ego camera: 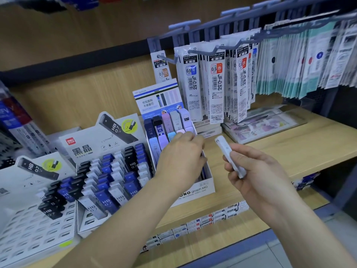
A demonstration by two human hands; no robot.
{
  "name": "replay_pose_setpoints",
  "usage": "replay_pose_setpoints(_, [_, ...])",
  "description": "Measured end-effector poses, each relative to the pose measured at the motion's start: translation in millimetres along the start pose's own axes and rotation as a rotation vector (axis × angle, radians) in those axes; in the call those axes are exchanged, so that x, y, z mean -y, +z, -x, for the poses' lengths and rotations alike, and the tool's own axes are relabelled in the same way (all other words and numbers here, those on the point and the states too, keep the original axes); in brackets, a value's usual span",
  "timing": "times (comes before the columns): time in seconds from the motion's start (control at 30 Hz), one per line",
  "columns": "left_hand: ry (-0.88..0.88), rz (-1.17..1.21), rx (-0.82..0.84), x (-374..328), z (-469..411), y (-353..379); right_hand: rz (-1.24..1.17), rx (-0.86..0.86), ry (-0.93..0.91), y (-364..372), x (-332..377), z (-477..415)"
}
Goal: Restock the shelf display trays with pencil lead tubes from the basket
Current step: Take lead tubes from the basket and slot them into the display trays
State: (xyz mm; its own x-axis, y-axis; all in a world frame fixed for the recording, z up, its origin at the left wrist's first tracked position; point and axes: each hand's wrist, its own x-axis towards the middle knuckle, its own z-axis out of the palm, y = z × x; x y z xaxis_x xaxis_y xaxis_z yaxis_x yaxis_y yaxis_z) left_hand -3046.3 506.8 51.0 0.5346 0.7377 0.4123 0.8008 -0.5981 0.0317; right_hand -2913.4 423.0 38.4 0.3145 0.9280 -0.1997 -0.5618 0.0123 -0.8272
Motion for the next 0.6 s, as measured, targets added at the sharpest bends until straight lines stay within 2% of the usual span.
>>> replay_pose_setpoints(0.07, [-0.087,0.288,-0.045,-3,7,-14,0.002,0.061,0.016,1,-1,0])
replay_pose_setpoints(0.17, [-0.195,0.789,0.061,-5,21,-36,0.037,0.176,0.034,6,-3,3])
replay_pose_setpoints(0.3, [-0.371,1.223,0.085,4,31,-51,0.108,0.224,0.07,13,-6,7])
replay_pose_setpoints(0.47, [-0.43,1.331,0.135,14,36,-55,0.128,0.209,0.032,23,-9,10])
replay_pose_setpoints(0.6, [-0.409,1.211,0.002,23,27,-60,0.157,0.143,0.009,24,-10,9])
